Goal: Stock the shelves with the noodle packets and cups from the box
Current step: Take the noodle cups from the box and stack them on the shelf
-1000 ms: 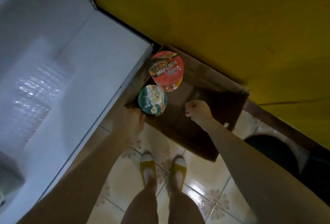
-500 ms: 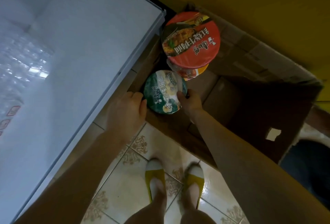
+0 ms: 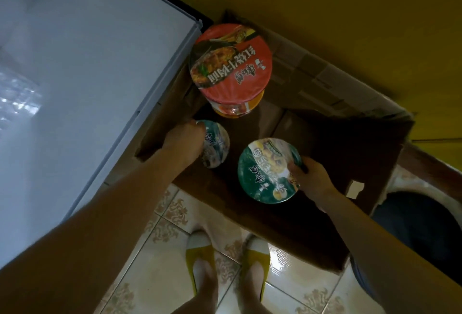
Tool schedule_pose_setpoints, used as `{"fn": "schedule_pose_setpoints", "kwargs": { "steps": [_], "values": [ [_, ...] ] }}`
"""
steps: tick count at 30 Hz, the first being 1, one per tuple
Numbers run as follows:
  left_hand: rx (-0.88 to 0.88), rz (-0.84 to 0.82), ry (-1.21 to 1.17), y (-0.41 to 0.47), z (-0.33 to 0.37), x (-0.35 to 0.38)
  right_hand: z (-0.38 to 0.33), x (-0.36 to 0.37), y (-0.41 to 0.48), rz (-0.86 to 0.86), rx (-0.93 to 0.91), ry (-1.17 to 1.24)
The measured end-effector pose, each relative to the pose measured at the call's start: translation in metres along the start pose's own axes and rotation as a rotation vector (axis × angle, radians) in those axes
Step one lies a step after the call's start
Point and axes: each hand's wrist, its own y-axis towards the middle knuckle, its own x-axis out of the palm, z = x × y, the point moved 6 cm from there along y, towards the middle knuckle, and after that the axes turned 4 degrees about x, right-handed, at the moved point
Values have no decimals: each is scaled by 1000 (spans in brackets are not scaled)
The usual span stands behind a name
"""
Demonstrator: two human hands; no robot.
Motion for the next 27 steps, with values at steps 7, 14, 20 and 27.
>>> {"fn": "schedule_pose_setpoints", "kwargs": {
  "steps": [7,14,20,27],
  "values": [
    [-57,-260,118,63,4,48,32,4,25,-34,68,75],
    [-87,-161,-19,97,-15,76,37,14,40,-53,47,67],
    [-21,-92,-362,96,-1,76,36,8,49,-57,-5,-85],
    [-3,-76,-524,85,19,72,31,-1,49,-79,-20,-259]
  ]
}}
